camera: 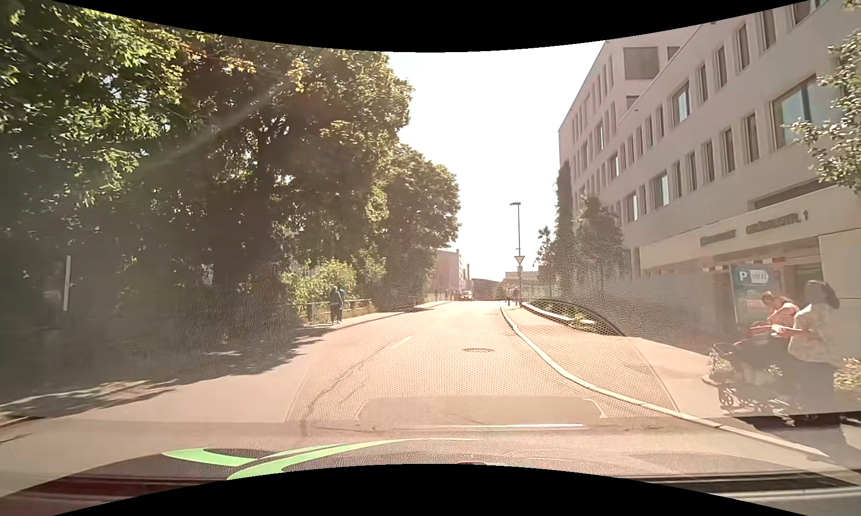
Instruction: Follow the waypoints while adhering to traffic rules and regulations
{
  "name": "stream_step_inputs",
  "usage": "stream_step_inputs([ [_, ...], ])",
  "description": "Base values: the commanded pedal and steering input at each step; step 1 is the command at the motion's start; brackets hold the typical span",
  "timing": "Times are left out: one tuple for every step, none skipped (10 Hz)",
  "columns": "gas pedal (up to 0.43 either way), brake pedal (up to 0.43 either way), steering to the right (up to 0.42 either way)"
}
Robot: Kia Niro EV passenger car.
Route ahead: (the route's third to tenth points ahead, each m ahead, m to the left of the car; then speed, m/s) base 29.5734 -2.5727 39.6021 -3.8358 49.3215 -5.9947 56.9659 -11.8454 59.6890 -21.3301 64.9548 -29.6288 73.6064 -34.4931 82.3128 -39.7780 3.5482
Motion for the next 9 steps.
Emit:
stream_step_inputs([
  [0.319,0.0,0.018],
  [0.319,0.0,0.018],
  [0.331,0.0,0.018],
  [0.331,0.0,0.018],
  [0.331,0.0,0.018],
  [0.339,0.0,0.02],
  [0.339,0.0,0.025],
  [0.339,0.0,0.035],
  [0.339,0.0,0.04],
])
